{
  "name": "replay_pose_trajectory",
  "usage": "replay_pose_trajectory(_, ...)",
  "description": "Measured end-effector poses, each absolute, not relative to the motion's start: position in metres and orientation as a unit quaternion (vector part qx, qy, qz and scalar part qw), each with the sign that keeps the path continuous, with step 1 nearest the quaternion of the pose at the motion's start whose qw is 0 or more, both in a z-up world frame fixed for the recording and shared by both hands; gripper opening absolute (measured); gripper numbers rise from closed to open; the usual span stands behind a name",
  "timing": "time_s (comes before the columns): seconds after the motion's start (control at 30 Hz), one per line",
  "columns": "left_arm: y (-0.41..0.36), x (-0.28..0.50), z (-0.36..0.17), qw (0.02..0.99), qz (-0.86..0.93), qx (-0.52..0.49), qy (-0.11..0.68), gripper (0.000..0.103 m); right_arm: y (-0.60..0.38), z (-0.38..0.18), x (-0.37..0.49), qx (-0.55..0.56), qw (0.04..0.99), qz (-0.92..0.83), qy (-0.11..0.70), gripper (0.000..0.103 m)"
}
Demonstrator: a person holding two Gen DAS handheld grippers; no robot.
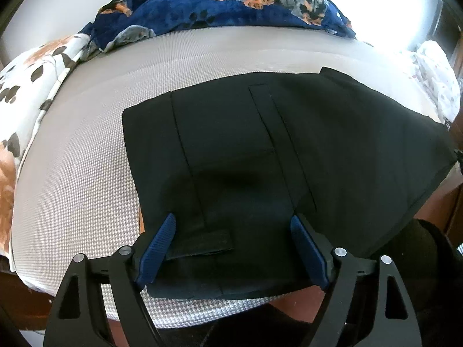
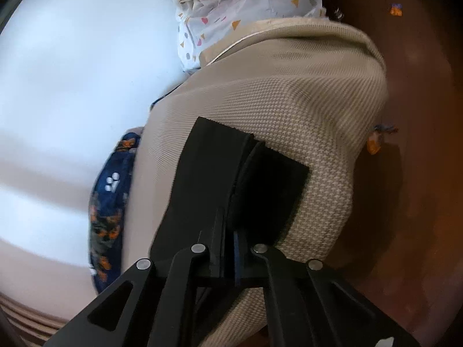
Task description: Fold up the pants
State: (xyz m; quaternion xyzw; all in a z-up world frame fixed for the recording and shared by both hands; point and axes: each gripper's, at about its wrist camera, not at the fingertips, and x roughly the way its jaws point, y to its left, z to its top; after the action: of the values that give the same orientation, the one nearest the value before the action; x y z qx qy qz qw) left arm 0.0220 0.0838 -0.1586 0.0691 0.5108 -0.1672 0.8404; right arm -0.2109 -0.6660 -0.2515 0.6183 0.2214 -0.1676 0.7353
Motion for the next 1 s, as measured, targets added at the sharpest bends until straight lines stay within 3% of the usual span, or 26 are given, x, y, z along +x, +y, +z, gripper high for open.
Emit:
replay_pose_trajectory(0.07,0.085,0.021,-0.157,0.842,-0.167,0.063,0.509,0.082,-0.661,-0.251,-0.218,0.639,0.724,-0.159,0.207,0.019)
replay_pose_trajectory(0.1,0.085,0.02,-0.157,0.843,-0.167,0.06,0.508,0.082,-0.653,-0.247,-0.217,0.64,0.726,-0.147,0.204,0.036)
replay_pose_trajectory(0.17,0.085,0.02,-0.157,0.844,-0.164,0.06,0.507,0.082,-0.631,-0.237,-0.205,0.629,0.74,-0.109,0.211,0.055)
replay_pose_trajectory(0.37,0.089,0.013,-0.145,0.848,-0.163,0.037,0.502,0.082,-0.558,-0.243,-0.156,0.637,0.723,0.0,0.266,0.055)
replay_pose_trajectory(0.43,0.092,0.01,-0.14,0.85,-0.164,0.029,0.5,0.082,-0.539,-0.243,-0.142,0.618,0.732,0.017,0.287,0.048)
replay_pose_trajectory(0.57,0.096,0.007,-0.143,0.854,-0.151,0.037,0.497,0.082,-0.513,-0.235,-0.118,0.564,0.749,0.027,0.346,0.007)
replay_pose_trajectory(0.83,0.112,0.01,-0.143,0.857,-0.133,0.026,0.496,0.082,-0.513,-0.24,-0.134,0.544,0.748,0.021,0.379,0.003)
replay_pose_trajectory(1.0,0.113,0.012,-0.15,0.851,-0.126,0.034,0.509,0.082,-0.519,-0.247,-0.129,0.587,0.718,0.034,0.372,0.009)
